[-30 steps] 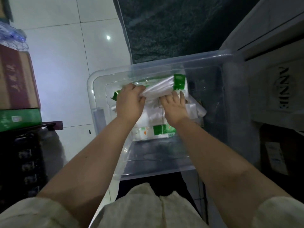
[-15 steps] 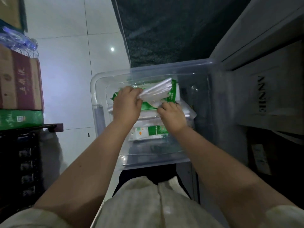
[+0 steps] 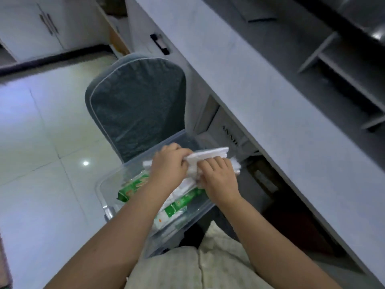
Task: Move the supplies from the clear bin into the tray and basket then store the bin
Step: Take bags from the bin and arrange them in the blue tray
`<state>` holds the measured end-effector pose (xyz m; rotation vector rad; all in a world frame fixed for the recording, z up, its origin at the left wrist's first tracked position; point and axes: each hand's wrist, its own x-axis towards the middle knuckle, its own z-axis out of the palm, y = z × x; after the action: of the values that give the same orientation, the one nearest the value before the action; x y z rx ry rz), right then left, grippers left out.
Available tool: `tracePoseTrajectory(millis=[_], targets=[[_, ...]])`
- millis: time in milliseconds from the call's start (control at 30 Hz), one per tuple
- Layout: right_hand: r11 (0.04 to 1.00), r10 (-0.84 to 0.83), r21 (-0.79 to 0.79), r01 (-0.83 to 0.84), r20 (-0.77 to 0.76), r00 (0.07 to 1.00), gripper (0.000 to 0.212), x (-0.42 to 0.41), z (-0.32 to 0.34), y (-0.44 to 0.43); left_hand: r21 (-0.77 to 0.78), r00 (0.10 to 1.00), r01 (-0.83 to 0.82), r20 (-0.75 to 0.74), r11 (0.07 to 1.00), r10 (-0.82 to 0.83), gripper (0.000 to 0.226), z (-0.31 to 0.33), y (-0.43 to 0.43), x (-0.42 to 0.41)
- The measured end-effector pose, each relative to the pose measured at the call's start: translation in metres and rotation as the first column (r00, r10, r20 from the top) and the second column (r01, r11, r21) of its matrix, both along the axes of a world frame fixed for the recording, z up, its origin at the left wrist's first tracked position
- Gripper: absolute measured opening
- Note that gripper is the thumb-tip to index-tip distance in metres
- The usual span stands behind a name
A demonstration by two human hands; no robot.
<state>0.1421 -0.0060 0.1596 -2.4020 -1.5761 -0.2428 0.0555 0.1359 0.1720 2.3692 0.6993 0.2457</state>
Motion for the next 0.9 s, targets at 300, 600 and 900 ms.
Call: tracePoseTrajectory(millis=[300, 600, 900], targets=[[0.848, -0.476, 0.237, 0.473, -0.051, 0.878, 0.003, -0.043, 0.048, -0.107, 0.119, 0.836, 0.521, 0.13, 0.845, -0.533, 0.037, 0.046, -0.089, 0.017], [0.506, -0.816, 0.367, 0.781, -0.088, 0.571, 0.02, -0.09, 0.083, -0.272, 0.345, 0.485, 0.811, 0.056, 0.473, -0.873, 0.042, 0.081, -0.273, 0.035], [0.305, -0.946, 0.476, 0.825, 0.05, 0.321, 0.006, -0.15, 0.114, -0.48, 0.462, 0.195, 0.848, 0.186, 0.261, -0.963, 0.045, 0.106, -0.496, 0.013]])
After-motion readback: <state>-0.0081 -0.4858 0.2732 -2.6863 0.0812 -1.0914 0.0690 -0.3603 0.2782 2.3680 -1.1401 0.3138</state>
